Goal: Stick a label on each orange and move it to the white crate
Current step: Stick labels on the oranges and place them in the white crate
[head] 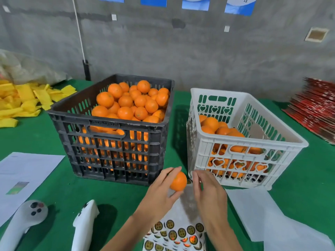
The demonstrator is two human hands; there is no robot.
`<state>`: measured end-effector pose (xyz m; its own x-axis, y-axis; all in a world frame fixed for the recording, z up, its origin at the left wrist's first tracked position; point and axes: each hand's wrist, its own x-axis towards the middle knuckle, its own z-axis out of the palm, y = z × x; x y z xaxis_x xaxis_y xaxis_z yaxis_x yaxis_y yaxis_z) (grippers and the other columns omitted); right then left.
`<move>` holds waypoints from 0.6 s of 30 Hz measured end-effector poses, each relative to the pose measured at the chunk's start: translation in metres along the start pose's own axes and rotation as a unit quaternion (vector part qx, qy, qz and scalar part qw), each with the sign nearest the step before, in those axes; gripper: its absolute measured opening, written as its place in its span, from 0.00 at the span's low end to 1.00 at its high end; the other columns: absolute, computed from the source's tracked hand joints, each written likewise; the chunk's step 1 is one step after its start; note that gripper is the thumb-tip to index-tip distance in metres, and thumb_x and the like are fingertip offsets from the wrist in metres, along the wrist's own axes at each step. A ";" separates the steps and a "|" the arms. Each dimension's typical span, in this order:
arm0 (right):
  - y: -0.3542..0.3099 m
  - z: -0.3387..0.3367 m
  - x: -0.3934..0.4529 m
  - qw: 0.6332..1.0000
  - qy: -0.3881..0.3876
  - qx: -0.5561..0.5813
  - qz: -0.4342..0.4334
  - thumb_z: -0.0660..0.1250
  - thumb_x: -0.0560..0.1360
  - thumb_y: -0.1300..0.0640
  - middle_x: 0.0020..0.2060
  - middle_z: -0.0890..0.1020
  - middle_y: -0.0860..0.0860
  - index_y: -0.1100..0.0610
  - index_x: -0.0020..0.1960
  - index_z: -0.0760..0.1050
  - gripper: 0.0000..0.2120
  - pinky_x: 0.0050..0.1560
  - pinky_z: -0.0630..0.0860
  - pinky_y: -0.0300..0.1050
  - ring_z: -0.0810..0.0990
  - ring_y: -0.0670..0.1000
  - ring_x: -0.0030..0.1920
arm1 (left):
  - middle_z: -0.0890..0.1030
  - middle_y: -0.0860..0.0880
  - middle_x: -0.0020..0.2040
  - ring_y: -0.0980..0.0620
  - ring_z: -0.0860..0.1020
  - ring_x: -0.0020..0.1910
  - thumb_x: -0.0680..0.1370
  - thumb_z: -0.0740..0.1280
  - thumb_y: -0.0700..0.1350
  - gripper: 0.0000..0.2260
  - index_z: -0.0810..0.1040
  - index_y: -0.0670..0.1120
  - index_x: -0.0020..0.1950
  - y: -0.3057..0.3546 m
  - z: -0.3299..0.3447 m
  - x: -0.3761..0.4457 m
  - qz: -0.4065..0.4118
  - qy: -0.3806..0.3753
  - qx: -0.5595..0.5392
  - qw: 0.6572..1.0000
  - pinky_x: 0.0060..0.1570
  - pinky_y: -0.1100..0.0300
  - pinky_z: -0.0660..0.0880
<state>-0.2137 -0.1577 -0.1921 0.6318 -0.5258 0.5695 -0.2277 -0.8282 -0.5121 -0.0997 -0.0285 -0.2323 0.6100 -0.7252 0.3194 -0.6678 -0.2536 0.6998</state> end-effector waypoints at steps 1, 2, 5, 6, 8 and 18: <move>-0.007 -0.001 0.007 0.999 -0.006 -0.018 -0.032 0.69 0.80 0.58 0.53 0.86 0.51 0.57 0.56 0.84 0.08 0.49 0.82 0.43 0.84 0.49 0.49 | 0.58 0.74 0.71 0.66 0.68 0.68 0.81 0.71 0.51 0.32 0.56 0.77 0.72 0.011 -0.006 0.005 0.009 0.014 -0.005 1.000 0.69 0.63 0.70; -0.014 -0.004 0.012 0.998 -0.008 -0.021 -0.061 0.68 0.81 0.58 0.56 0.85 0.51 0.57 0.59 0.84 0.10 0.54 0.82 0.45 0.84 0.50 0.53 | 0.59 0.73 0.71 0.67 0.67 0.68 0.81 0.71 0.48 0.32 0.57 0.75 0.73 0.021 -0.013 0.010 0.020 0.029 -0.010 0.999 0.69 0.62 0.70; -0.033 -0.023 0.026 0.993 0.045 0.008 -0.110 0.63 0.82 0.51 0.64 0.82 0.49 0.56 0.66 0.81 0.17 0.67 0.74 0.39 0.81 0.47 0.63 | 0.59 0.70 0.74 0.62 0.69 0.71 0.82 0.70 0.45 0.33 0.58 0.67 0.80 0.053 -0.034 0.026 0.048 0.063 -0.001 0.997 0.68 0.57 0.73; -0.038 -0.031 0.032 0.991 0.068 0.023 -0.114 0.61 0.82 0.49 0.66 0.80 0.48 0.56 0.68 0.79 0.19 0.70 0.71 0.37 0.79 0.46 0.66 | 0.60 0.68 0.75 0.59 0.70 0.71 0.82 0.68 0.45 0.33 0.58 0.64 0.82 0.064 -0.041 0.034 0.068 0.078 0.013 0.995 0.67 0.56 0.74; -0.046 -0.048 0.050 0.990 0.090 0.039 -0.106 0.63 0.80 0.45 0.70 0.77 0.47 0.56 0.72 0.75 0.25 0.70 0.72 0.39 0.76 0.45 0.69 | 0.62 0.61 0.77 0.56 0.72 0.70 0.82 0.66 0.46 0.32 0.58 0.59 0.83 0.086 -0.050 0.054 0.120 0.108 0.056 0.985 0.67 0.55 0.75; -0.011 -0.103 0.160 0.990 0.018 -0.123 0.058 0.62 0.80 0.38 0.61 0.82 0.49 0.52 0.73 0.71 0.26 0.52 0.76 0.40 0.80 0.50 0.59 | 0.63 0.52 0.80 0.50 0.66 0.77 0.79 0.65 0.37 0.34 0.57 0.52 0.83 0.175 -0.046 0.172 0.131 0.036 0.161 0.977 0.75 0.51 0.67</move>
<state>-0.1864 -0.2527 -0.0284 0.5645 -0.6234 0.5411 -0.4744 -0.7814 -0.4054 -0.0917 -0.1682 -0.0255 0.4204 -0.7484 0.5130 -0.8979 -0.2620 0.3537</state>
